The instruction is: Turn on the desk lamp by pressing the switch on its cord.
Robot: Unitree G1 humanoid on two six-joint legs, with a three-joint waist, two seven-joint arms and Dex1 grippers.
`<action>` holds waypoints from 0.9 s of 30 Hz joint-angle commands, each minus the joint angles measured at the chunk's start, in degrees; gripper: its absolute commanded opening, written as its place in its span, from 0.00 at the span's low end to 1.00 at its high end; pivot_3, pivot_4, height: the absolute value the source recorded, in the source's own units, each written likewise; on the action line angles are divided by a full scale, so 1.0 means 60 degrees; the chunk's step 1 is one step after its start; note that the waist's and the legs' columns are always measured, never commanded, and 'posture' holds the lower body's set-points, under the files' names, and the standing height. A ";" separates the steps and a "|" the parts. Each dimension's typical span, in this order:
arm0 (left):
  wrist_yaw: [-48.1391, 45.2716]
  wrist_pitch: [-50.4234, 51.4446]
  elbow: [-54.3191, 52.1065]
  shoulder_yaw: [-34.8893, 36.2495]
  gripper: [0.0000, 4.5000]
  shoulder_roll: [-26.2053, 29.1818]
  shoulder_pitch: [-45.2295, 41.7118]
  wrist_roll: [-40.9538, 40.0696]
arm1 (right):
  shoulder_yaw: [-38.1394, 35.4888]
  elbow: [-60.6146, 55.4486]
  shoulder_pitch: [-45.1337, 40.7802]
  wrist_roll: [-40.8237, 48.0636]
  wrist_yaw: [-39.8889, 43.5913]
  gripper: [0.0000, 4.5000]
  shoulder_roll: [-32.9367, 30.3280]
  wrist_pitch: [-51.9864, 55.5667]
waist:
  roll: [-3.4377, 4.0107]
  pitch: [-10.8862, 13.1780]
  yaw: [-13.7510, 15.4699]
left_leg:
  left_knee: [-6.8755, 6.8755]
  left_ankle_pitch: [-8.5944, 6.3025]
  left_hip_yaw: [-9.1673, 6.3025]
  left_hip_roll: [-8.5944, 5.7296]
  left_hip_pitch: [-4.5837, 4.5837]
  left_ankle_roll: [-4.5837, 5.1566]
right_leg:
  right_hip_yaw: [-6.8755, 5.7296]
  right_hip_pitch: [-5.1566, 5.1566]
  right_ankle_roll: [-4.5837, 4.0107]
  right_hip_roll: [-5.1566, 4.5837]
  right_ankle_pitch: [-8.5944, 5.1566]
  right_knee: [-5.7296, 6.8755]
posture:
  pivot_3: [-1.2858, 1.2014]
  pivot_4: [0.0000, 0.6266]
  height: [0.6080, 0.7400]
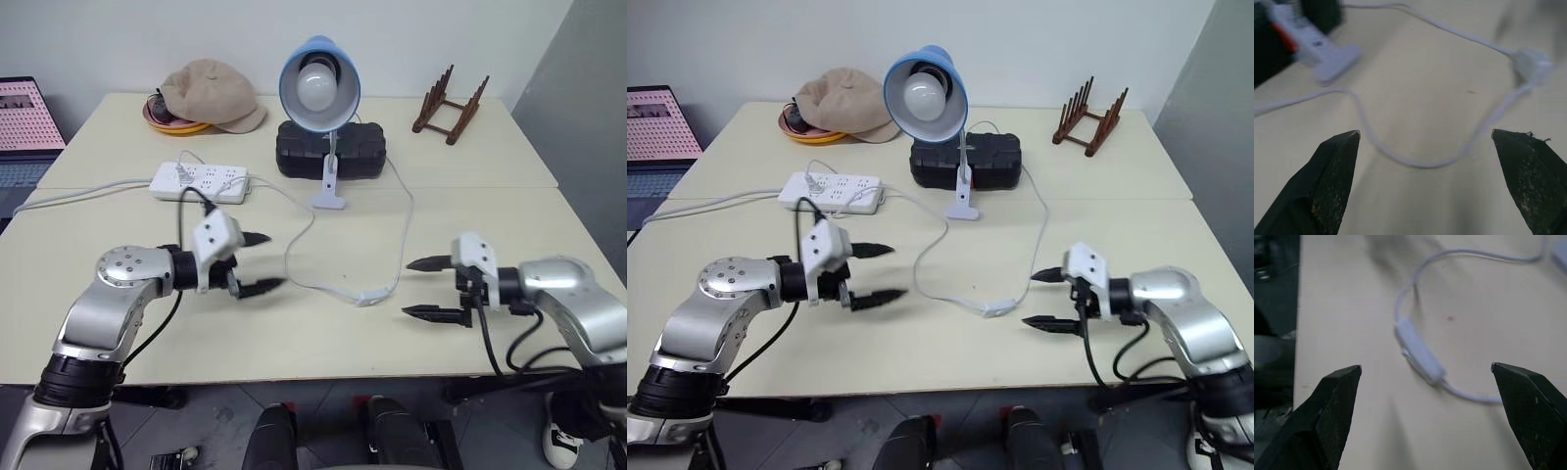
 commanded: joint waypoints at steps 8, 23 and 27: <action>-0.0385 -0.0400 -0.0574 -0.0531 1.00 -0.0212 -0.0069 0.0142 | 0.1356 0.2451 -0.1035 -0.2007 0.0710 0.99 0.0585 -0.2881 | 0.0000 0.0002 0.0050 | -0.0003 -0.0001 -0.0004 0.0000 -0.0017 0.0001 | -0.0006 -0.0014 0.0005 0.0003 -0.0011 0.0005 | 0.52 0.24 1.00; -0.0268 -0.0899 -0.0387 -0.0452 1.00 -0.0413 0.0115 0.0296 | 0.1181 0.2787 -0.1141 -0.2080 0.0638 0.36 0.1222 -0.3160 | 0.0001 0.0001 0.0034 | 0.0002 0.0000 -0.0009 0.0001 -0.0005 0.0002 | -0.0006 -0.0012 0.0006 0.0007 -0.0010 0.0034 | 0.52 0.24 1.00; -0.0249 -0.0905 -0.0376 -0.0460 1.00 -0.0443 0.0115 0.0313 | 0.1090 0.3023 -0.1209 -0.2206 0.0479 0.13 0.1261 -0.3388 | 0.0001 0.0001 0.0034 | 0.0003 0.0000 -0.0008 0.0000 -0.0006 0.0002 | -0.0005 -0.0012 0.0006 0.0007 -0.0010 0.0034 | 0.52 0.24 1.00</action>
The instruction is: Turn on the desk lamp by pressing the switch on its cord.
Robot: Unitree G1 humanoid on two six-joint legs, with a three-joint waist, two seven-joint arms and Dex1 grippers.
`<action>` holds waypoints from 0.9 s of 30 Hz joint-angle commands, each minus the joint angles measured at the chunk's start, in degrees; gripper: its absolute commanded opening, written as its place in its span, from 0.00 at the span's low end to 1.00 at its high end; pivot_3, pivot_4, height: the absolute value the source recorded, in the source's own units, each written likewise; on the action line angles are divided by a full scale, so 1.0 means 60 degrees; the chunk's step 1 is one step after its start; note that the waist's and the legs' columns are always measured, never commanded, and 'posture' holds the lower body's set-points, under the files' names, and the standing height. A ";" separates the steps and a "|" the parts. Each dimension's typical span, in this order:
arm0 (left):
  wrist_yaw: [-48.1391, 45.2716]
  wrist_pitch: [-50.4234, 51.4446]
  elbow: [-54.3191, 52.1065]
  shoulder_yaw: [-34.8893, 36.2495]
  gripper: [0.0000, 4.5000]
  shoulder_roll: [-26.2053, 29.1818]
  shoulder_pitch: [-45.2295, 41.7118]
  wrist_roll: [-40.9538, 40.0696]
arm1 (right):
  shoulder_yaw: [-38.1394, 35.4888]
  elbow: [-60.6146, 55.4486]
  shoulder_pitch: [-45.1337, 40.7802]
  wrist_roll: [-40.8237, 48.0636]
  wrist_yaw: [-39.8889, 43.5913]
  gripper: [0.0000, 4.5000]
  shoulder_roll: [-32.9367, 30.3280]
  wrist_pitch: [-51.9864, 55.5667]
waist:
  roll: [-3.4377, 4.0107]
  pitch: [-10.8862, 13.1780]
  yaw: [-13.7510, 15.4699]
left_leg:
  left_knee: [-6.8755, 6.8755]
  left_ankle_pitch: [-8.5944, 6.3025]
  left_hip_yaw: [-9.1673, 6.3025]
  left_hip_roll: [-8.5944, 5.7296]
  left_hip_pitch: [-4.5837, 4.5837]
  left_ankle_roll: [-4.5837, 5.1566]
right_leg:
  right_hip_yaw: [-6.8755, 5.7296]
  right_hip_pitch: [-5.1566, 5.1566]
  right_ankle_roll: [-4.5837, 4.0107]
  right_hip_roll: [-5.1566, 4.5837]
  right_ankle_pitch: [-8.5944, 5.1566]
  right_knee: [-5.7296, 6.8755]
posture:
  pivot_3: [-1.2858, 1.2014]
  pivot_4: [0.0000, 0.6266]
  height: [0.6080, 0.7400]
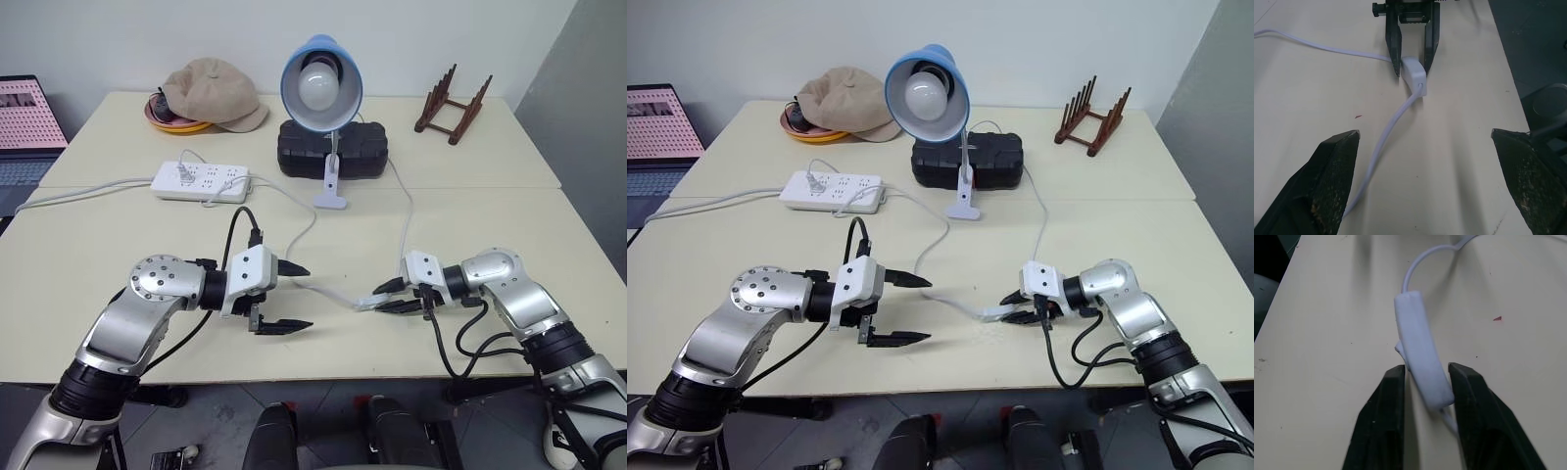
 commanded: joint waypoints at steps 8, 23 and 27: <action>0.0741 0.2230 -0.0472 0.0660 1.00 -0.0562 -0.0082 -0.1702 | -0.1577 -0.0745 -0.0665 0.1407 -0.1078 0.08 0.0587 0.2246 | 0.0000 0.0000 -0.0009 | 0.0003 0.0000 -0.0001 0.0001 0.0002 0.0000 | 0.0001 0.0000 0.0036 0.0001 0.0021 0.0010 | 0.52 0.24 1.00; 0.1104 0.4103 0.1425 0.0422 1.00 -0.2296 -0.2144 -0.2896 | -0.1988 -0.4025 -0.0136 0.3453 -0.1413 0.08 0.0161 0.5901 | 0.0002 0.0001 0.0085 | 0.0013 0.0000 -0.0023 -0.0004 0.0001 0.0000 | -0.0010 0.0009 0.0048 0.0006 0.0028 0.0009 | 0.52 0.24 1.00; 0.0799 0.4091 0.1563 0.0268 1.00 -0.2361 -0.2370 -0.2925 | -0.1972 -0.4282 -0.0101 0.3588 -0.1545 0.08 0.0176 0.6119 | 0.0002 0.0001 0.0069 | 0.0010 0.0000 -0.0024 -0.0002 -0.0001 0.0000 | -0.0012 0.0007 0.0049 0.0008 0.0028 0.0009 | 0.52 0.24 1.00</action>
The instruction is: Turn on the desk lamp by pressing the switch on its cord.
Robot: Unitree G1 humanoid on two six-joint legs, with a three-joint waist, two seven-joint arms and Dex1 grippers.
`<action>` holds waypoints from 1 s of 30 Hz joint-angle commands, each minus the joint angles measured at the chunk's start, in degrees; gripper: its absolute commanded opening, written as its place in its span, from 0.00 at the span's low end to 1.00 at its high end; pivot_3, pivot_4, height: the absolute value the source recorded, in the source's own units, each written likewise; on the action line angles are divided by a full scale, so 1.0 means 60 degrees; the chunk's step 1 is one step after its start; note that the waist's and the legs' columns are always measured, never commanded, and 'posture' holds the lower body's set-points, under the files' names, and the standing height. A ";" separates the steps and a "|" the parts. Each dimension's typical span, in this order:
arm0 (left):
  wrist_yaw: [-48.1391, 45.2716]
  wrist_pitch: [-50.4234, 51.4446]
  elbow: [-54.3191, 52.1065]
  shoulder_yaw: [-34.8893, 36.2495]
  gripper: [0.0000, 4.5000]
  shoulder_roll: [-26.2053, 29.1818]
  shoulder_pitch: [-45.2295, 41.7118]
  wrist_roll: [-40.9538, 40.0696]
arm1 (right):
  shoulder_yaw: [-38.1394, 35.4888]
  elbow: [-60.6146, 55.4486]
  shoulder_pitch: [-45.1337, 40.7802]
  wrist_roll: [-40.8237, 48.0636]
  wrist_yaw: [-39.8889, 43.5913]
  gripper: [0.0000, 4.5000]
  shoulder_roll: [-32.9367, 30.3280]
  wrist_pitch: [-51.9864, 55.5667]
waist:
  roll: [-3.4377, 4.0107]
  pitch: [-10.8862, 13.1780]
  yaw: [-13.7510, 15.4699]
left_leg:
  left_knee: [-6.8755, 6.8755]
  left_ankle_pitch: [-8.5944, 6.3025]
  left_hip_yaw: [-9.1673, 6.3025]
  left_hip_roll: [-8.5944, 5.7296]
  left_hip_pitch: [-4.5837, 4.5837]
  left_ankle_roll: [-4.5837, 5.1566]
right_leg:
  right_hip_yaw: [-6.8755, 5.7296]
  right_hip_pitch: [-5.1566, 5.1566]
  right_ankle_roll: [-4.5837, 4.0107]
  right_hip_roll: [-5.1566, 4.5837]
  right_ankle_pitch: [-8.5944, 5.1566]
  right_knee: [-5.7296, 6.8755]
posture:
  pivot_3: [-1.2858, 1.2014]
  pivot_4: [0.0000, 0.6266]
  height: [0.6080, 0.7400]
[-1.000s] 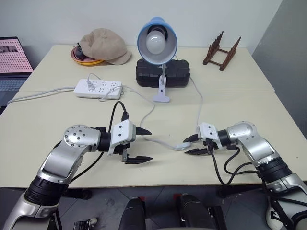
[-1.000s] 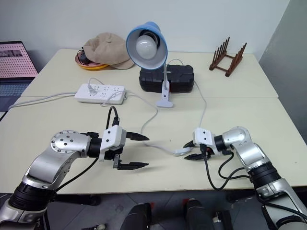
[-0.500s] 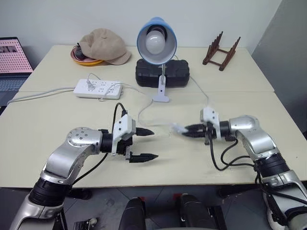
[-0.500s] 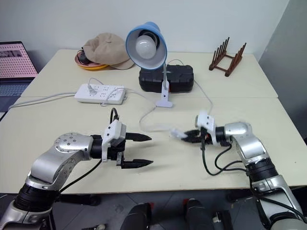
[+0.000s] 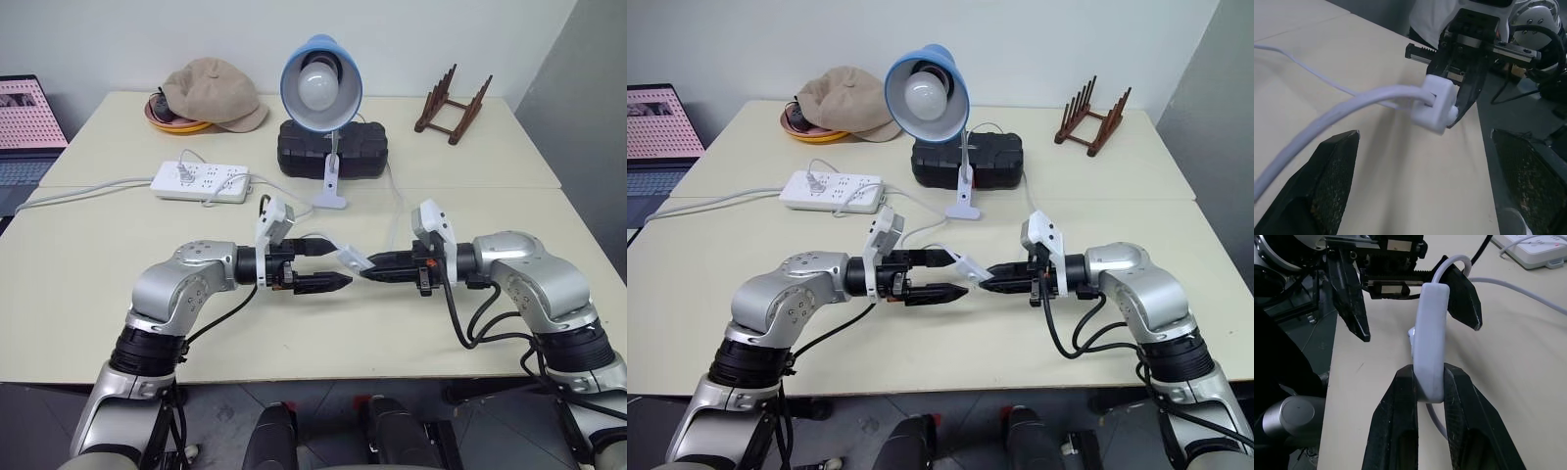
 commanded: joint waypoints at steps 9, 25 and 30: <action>-0.0446 -0.0259 0.0191 0.0057 0.70 -0.0186 -0.0475 -0.0027 | -0.0166 -0.0536 -0.0022 0.0412 -0.0233 0.08 -0.0115 0.0159 | 0.0000 0.0000 -0.0031 | 0.0002 0.0000 0.0001 0.0000 -0.0001 0.0000 | 0.0001 0.0000 -0.0001 0.0000 0.0000 -0.0001 | 0.52 0.24 1.00; -0.0557 0.0108 0.0040 0.0260 0.17 -0.0238 -0.0504 -0.0390 | -0.0099 -0.0189 -0.0187 0.0258 -0.0052 0.08 -0.0189 -0.0066 | 0.0000 0.0000 -0.0049 | 0.0001 0.0000 0.0000 0.0000 -0.0002 0.0000 | 0.0001 0.0000 0.0000 -0.0001 0.0000 -0.0003 | 0.52 0.24 1.00; -0.0378 -0.0065 0.0144 0.0193 0.15 -0.0345 -0.0479 -0.0184 | -0.0112 -0.0061 -0.0249 0.0210 -0.0090 0.08 -0.0114 -0.0153 | 0.0000 0.0000 -0.0052 | 0.0001 0.0000 0.0001 0.0000 -0.0002 0.0000 | 0.0001 0.0000 0.0000 -0.0001 0.0000 -0.0004 | 0.52 0.24 1.00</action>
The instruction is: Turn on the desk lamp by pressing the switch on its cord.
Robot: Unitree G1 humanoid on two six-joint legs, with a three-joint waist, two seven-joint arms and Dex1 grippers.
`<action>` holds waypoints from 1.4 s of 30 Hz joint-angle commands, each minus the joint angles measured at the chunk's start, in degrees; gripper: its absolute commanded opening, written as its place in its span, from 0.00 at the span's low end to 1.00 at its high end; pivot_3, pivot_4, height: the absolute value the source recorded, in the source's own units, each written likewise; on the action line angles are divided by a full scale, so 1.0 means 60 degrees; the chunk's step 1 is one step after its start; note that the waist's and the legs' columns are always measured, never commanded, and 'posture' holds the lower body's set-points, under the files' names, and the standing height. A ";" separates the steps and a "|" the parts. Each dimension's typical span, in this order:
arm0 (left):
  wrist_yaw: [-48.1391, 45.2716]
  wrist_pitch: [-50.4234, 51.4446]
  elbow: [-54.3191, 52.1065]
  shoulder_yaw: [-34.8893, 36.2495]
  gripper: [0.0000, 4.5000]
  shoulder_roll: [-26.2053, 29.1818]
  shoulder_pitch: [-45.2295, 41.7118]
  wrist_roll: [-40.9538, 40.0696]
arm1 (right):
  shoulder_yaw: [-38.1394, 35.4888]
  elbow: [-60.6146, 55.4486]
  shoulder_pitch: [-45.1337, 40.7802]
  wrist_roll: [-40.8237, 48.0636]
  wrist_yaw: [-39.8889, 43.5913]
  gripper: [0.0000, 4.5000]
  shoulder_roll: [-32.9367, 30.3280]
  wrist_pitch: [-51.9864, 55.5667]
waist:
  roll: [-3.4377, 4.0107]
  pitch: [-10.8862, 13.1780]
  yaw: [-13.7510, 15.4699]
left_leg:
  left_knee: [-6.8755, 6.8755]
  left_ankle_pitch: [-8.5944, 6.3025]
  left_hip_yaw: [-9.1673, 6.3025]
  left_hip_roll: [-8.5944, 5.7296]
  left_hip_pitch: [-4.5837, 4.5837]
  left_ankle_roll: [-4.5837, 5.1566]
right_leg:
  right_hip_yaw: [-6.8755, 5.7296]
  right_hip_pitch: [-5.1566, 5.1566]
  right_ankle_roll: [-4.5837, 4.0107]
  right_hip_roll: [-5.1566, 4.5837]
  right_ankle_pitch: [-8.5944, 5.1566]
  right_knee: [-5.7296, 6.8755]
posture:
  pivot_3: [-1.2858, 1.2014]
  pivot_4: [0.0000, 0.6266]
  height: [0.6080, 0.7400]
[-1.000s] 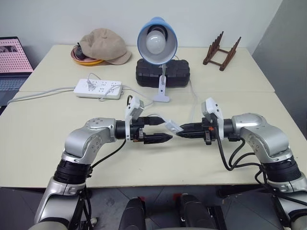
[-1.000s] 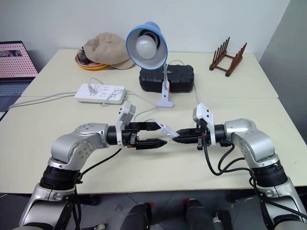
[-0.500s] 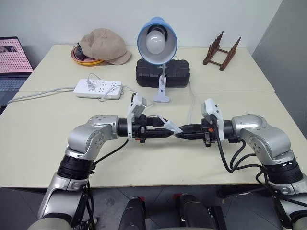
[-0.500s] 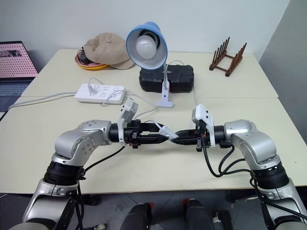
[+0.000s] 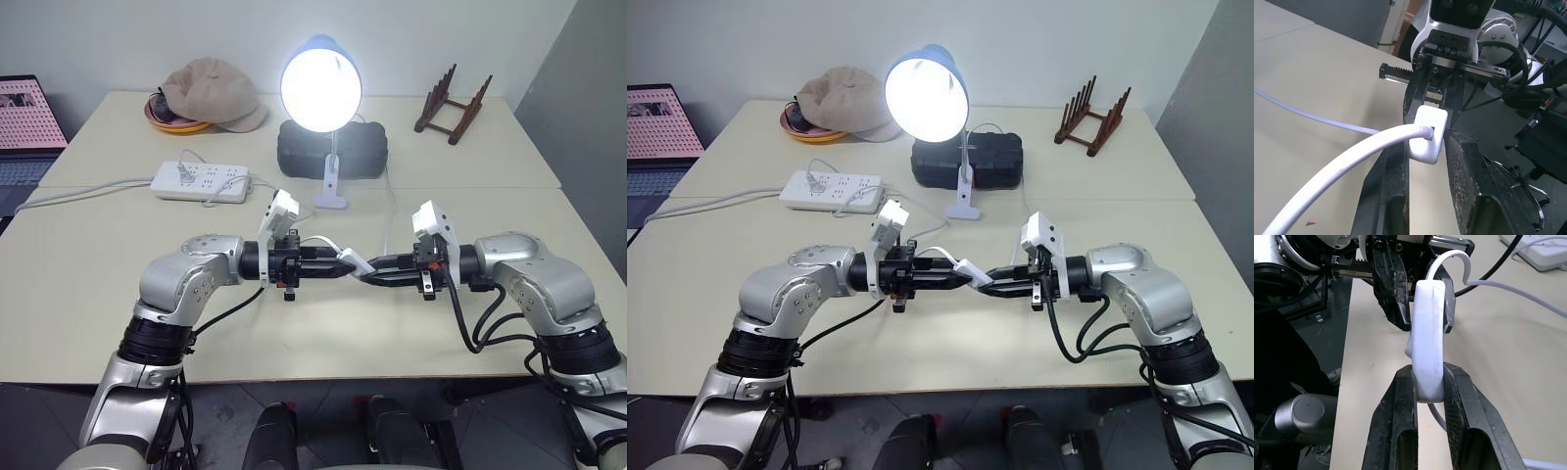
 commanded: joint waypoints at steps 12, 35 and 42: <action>0.0434 -0.0567 -0.0339 0.0724 0.77 0.1080 0.0986 0.0552 | 0.0308 0.1751 -0.1188 -0.0817 -0.0054 0.08 0.0124 -0.1076 | 0.0002 0.0002 -0.0080 | -0.0006 0.0000 0.0002 0.0003 0.0004 0.0000 | 0.0002 -0.0006 -0.0001 0.0001 -0.0001 0.0003 | 0.52 0.24 1.00; 0.1073 -0.2224 -0.1699 0.1488 1.00 0.2659 0.1772 0.1842 | 0.0382 0.3036 -0.1680 -0.2544 0.0798 0.68 -0.0569 -0.2079 | 0.0011 0.0007 0.0050 | -0.0013 -0.0001 0.0011 0.0002 -0.0009 -0.0001 | 0.0004 -0.0014 -0.0002 -0.0004 -0.0001 -0.0006 | 0.52 0.24 1.00; 0.0553 -0.2279 -0.0765 0.1220 1.00 0.3218 0.1015 0.2183 | -0.2250 -0.1100 0.0861 -0.0865 -0.0627 0.99 -0.1476 0.0591 | 0.0007 0.0006 0.0141 | -0.0017 -0.0001 0.0008 0.0005 -0.0007 -0.0001 | 0.0000 -0.0017 -0.0044 -0.0001 -0.0026 -0.0004 | 0.52 0.24 1.00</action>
